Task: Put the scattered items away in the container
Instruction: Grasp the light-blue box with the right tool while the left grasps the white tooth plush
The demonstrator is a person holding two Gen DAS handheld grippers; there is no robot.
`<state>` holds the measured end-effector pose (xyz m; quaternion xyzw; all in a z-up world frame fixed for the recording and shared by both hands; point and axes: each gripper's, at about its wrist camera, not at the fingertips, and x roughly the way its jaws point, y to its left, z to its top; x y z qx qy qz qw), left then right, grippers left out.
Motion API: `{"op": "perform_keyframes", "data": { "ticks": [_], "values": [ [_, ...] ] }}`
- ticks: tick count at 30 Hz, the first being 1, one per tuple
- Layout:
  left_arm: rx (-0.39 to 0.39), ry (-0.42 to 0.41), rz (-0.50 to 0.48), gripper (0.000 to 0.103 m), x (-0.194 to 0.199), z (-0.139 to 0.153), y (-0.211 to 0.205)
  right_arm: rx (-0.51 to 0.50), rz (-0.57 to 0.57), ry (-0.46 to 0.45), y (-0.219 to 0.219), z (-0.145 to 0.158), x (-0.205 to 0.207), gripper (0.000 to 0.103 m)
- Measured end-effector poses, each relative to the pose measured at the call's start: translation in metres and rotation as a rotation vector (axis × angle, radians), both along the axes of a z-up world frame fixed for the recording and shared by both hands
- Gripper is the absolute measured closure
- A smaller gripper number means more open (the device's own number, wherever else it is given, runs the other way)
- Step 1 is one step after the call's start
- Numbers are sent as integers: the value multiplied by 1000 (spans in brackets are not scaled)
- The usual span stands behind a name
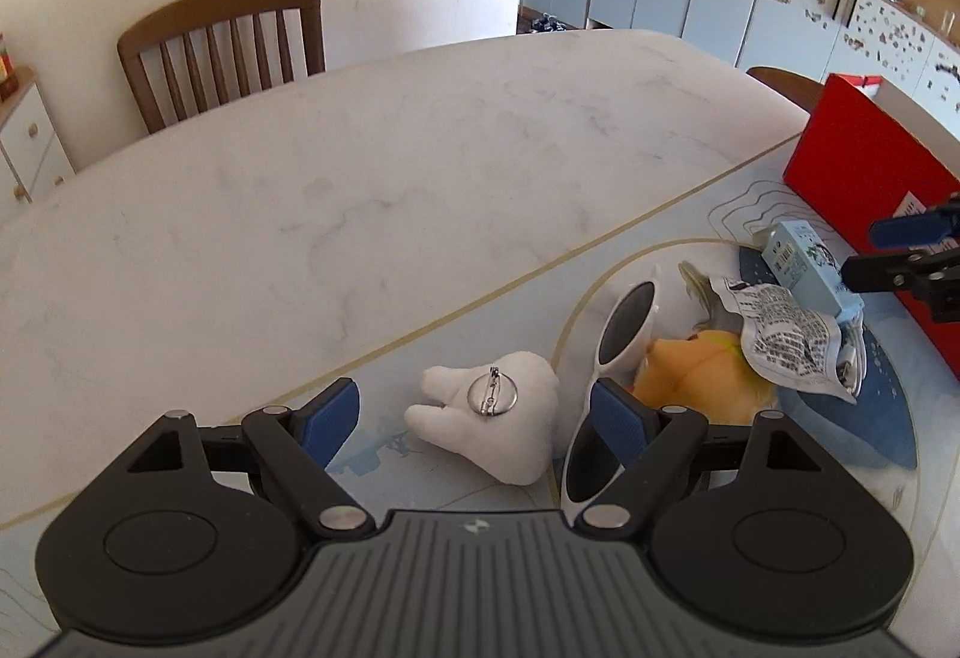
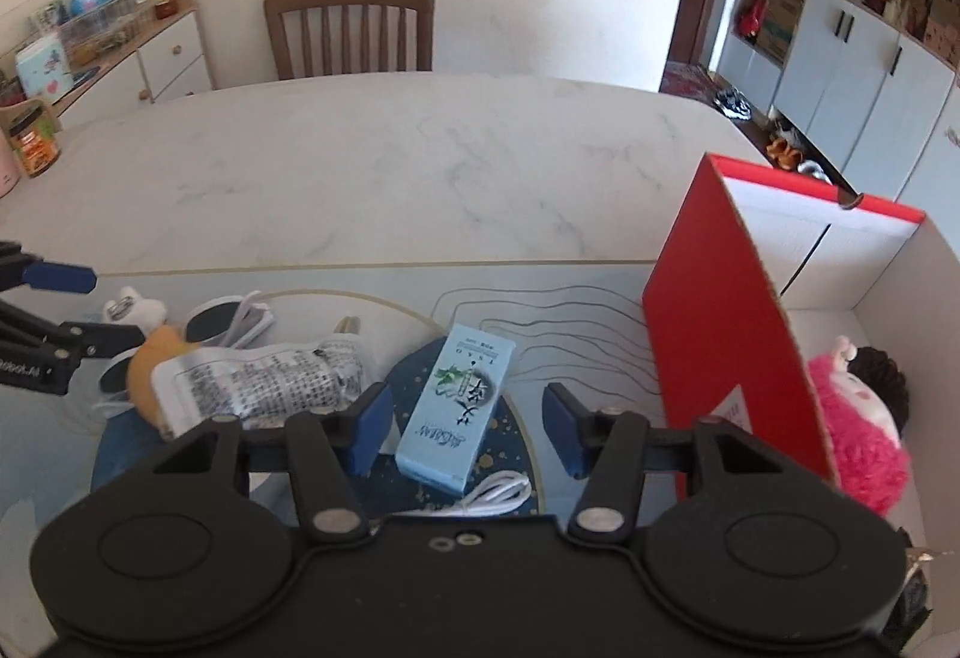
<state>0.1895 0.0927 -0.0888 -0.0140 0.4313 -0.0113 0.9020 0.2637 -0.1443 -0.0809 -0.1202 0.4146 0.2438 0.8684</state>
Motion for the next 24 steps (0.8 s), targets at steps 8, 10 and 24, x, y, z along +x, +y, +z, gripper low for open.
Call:
{"op": "perform_keyframes", "data": {
  "ticks": [8, 10, 24],
  "values": [
    [-49, 24, 10, 20, 6, -10, 4, -10, -19, 38, 9, -12, 22, 0],
    [-64, 23, 16, 20, 5, -11, 5, -12, -28, 50, 10, -15, 26, 0],
    [-52, 34, 4, 48, 5, -11, -7, -6, -38, 88, 14, -28, 32, 0]
  ]
}}
